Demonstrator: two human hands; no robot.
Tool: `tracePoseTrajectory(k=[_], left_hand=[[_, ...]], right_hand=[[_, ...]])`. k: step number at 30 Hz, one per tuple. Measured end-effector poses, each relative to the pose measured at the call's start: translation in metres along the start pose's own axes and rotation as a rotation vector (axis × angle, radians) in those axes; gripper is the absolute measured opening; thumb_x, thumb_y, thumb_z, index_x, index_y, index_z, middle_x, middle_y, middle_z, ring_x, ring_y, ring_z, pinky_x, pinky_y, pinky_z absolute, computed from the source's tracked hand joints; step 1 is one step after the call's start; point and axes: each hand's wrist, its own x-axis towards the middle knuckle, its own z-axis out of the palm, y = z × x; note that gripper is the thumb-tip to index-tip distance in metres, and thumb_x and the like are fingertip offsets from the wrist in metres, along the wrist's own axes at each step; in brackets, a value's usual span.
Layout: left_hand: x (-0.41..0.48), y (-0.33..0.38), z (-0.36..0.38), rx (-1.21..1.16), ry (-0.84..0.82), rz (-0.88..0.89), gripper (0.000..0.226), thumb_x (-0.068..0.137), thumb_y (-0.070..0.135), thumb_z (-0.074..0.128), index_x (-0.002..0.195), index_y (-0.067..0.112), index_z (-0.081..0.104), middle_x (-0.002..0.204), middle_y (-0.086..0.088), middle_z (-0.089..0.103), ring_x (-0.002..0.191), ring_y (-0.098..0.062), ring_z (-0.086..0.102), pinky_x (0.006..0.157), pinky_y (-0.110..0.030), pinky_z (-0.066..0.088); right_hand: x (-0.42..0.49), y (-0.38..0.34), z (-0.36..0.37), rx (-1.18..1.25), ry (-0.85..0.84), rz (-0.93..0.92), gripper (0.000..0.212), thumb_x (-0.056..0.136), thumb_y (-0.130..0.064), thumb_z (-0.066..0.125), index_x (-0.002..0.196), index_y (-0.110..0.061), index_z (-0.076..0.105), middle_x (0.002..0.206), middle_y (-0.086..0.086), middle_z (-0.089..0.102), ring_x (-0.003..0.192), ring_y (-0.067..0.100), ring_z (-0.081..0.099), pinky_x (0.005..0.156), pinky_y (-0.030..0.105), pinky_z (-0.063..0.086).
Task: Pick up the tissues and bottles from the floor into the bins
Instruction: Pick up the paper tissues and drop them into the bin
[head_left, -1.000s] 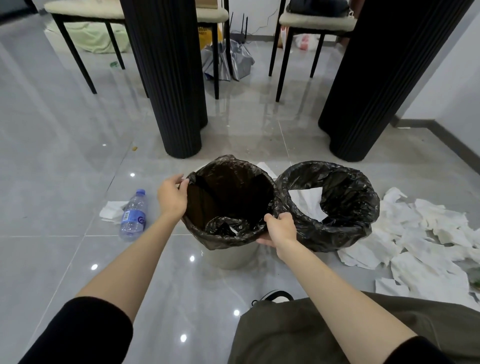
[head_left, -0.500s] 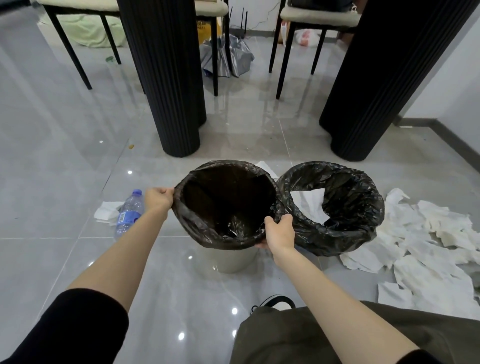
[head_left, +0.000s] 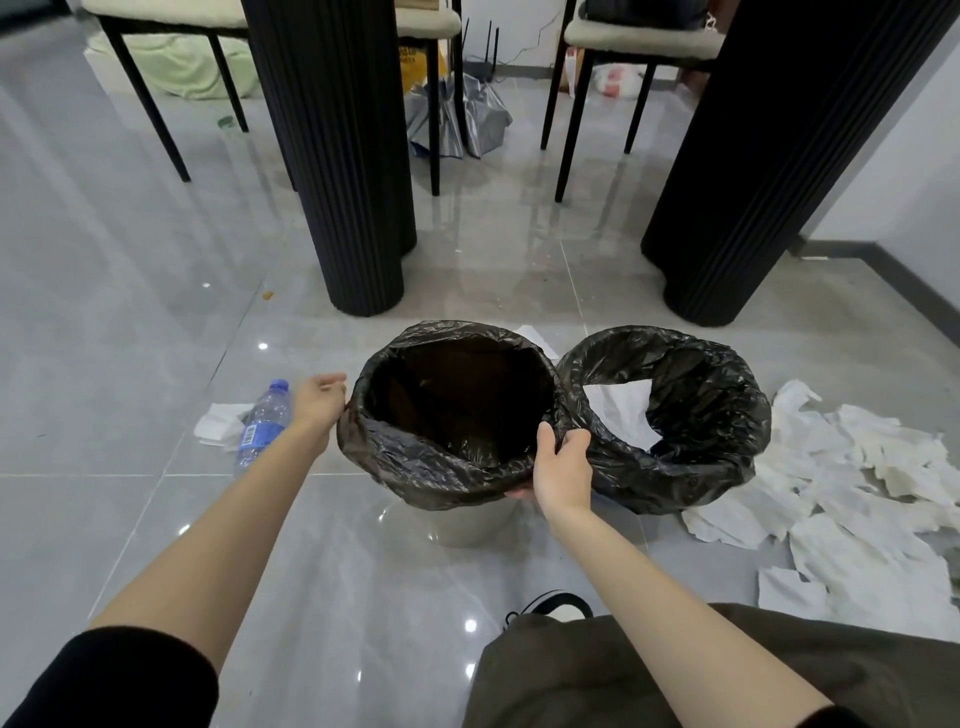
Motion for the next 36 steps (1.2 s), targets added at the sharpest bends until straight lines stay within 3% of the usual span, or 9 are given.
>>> tracePoseTrajectory(k=[3, 8, 13, 16, 19, 23, 27, 31, 36], left_hand=[[-0.014, 0.023, 0.0, 0.144, 0.106, 0.256, 0.03, 0.096, 0.009, 0.041, 0.12, 0.008, 0.059, 0.124, -0.009, 0.059, 0.114, -0.024, 0.055, 0.093, -0.029, 0.041], [-0.044, 0.049, 0.026, 0.433, -0.087, 0.656, 0.03, 0.094, 0.008, 0.047, 0.119, 0.012, 0.062, 0.121, -0.003, 0.062, 0.115, -0.017, 0.055, 0.098, -0.028, 0.041], [-0.056, 0.047, 0.04, 0.633, -0.238, 0.639, 0.035, 0.094, 0.011, 0.049, 0.128, 0.017, 0.056, 0.128, -0.004, 0.058, 0.121, -0.02, 0.053, 0.104, -0.034, 0.042], [-0.065, 0.052, 0.041, 0.649, -0.264, 0.619, 0.037, 0.094, 0.01, 0.048, 0.131, 0.015, 0.053, 0.131, -0.006, 0.056, 0.122, -0.022, 0.051, 0.105, -0.035, 0.041], [-0.08, 0.065, 0.047, 0.645, -0.284, 0.647, 0.039, 0.095, 0.012, 0.048, 0.133, 0.015, 0.05, 0.132, -0.004, 0.056, 0.123, -0.021, 0.05, 0.103, -0.034, 0.041], [-0.103, 0.094, 0.063, 0.611, -0.282, 0.701, 0.039, 0.094, 0.013, 0.048, 0.133, 0.016, 0.051, 0.129, -0.004, 0.058, 0.12, -0.021, 0.053, 0.104, -0.037, 0.042], [-0.135, 0.129, 0.087, 0.581, -0.312, 0.773, 0.04, 0.093, 0.011, 0.046, 0.133, 0.015, 0.05, 0.13, -0.004, 0.058, 0.119, -0.022, 0.053, 0.104, -0.035, 0.041], [-0.173, 0.163, 0.121, 0.578, -0.369, 0.849, 0.04, 0.095, 0.012, 0.044, 0.135, 0.015, 0.048, 0.133, -0.004, 0.056, 0.121, -0.021, 0.052, 0.1, -0.032, 0.041], [-0.229, 0.198, 0.176, 0.584, -0.479, 0.935, 0.041, 0.096, 0.012, 0.041, 0.136, 0.016, 0.046, 0.134, -0.003, 0.055, 0.123, -0.02, 0.05, 0.094, -0.032, 0.043]], right_hand=[[-0.004, -0.004, -0.001, 0.04, -0.003, 0.007, 0.027, 0.097, -0.043, 0.039, 0.097, -0.016, 0.035, 0.087, 0.004, 0.05, 0.082, 0.039, 0.064, 0.077, 0.055, 0.054], [-0.012, -0.021, 0.007, 0.327, -0.219, 0.156, 0.014, 0.101, -0.023, 0.042, 0.106, -0.013, 0.034, 0.103, 0.011, 0.053, 0.062, 0.031, 0.069, 0.062, 0.042, 0.06], [-0.008, -0.03, 0.01, 0.367, -0.411, 0.225, 0.014, 0.1, -0.006, 0.042, 0.112, -0.006, 0.049, 0.128, 0.02, 0.055, 0.109, 0.03, 0.061, 0.083, 0.039, 0.054], [-0.005, -0.031, -0.004, 0.18, -0.343, 0.182, 0.038, 0.095, -0.006, 0.048, 0.133, -0.007, 0.041, 0.108, 0.006, 0.055, 0.095, 0.021, 0.057, 0.068, 0.029, 0.053], [-0.004, -0.041, -0.022, 0.113, -0.266, 0.131, 0.039, 0.092, -0.004, 0.042, 0.131, -0.01, 0.042, 0.102, 0.006, 0.051, 0.077, 0.018, 0.053, 0.064, 0.029, 0.05], [-0.006, -0.068, -0.053, 0.068, -0.2, 0.043, 0.042, 0.092, -0.004, 0.044, 0.134, 0.0, 0.044, 0.097, 0.021, 0.056, 0.078, 0.022, 0.049, 0.081, 0.041, 0.052], [-0.011, -0.096, -0.103, 0.093, -0.14, -0.026, 0.039, 0.092, 0.0, 0.043, 0.129, 0.01, 0.043, 0.08, 0.008, 0.046, 0.066, 0.017, 0.044, 0.061, 0.031, 0.042], [-0.013, -0.111, -0.167, 0.079, -0.133, -0.03, 0.016, 0.094, -0.006, 0.047, 0.106, -0.01, 0.056, 0.105, 0.008, 0.05, 0.093, 0.023, 0.054, 0.092, 0.041, 0.05], [-0.008, -0.104, -0.245, 0.066, -0.071, -0.017, 0.016, 0.094, -0.009, 0.048, 0.11, -0.015, 0.048, 0.112, 0.008, 0.051, 0.098, 0.026, 0.056, 0.084, 0.035, 0.049]])
